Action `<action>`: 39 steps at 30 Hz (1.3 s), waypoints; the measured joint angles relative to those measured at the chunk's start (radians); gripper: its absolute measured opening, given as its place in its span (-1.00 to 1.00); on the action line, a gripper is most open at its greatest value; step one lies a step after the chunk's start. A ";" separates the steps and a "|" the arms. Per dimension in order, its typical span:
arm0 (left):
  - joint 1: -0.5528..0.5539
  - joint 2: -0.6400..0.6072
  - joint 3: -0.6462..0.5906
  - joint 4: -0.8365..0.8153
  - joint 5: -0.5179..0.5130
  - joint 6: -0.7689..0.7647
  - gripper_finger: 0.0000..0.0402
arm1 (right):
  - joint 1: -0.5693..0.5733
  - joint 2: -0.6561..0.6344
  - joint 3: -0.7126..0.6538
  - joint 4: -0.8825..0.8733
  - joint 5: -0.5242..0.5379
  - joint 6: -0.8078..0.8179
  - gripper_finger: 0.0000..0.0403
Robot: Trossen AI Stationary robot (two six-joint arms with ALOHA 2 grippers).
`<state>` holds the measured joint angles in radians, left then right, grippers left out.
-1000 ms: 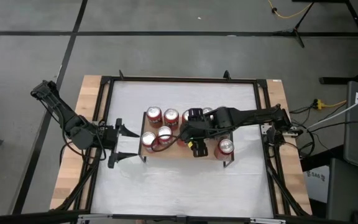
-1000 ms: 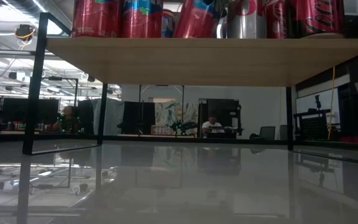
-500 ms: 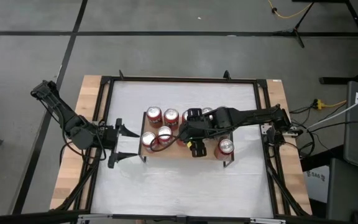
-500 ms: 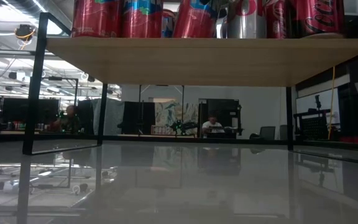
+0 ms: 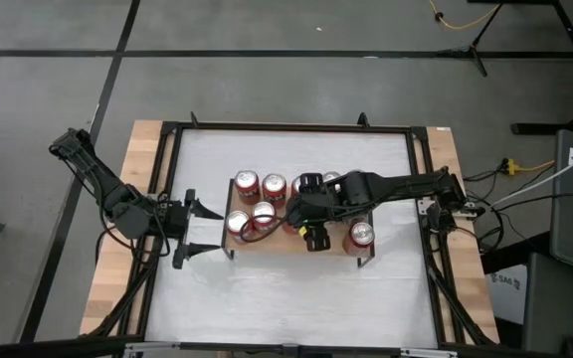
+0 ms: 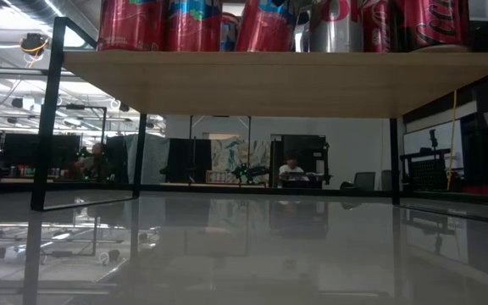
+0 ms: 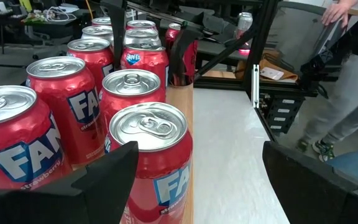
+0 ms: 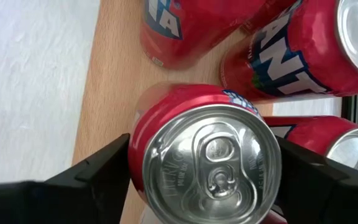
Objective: Place canned beverage on shelf
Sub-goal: Put the red soda can on the shelf, then adjust the red white soda can on the shelf
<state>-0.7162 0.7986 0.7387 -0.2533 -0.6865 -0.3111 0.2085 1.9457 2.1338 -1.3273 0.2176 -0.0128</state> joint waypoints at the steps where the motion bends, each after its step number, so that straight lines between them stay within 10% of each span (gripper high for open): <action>1: 0.000 0.000 0.000 0.000 0.000 0.000 0.67 | 0.000 0.000 0.000 0.000 0.000 0.000 0.53; 13: 0.000 0.000 0.000 0.000 0.000 0.000 0.67 | 0.000 0.003 -0.003 -0.002 -0.005 0.000 0.88; 39: 0.000 0.000 0.000 0.000 0.000 0.009 0.67 | 0.040 -0.075 0.193 -0.123 -0.001 0.103 0.90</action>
<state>-0.7166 0.7990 0.7387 -0.2534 -0.6865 -0.3022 0.2481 1.8704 2.3264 -1.4507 0.2170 0.0904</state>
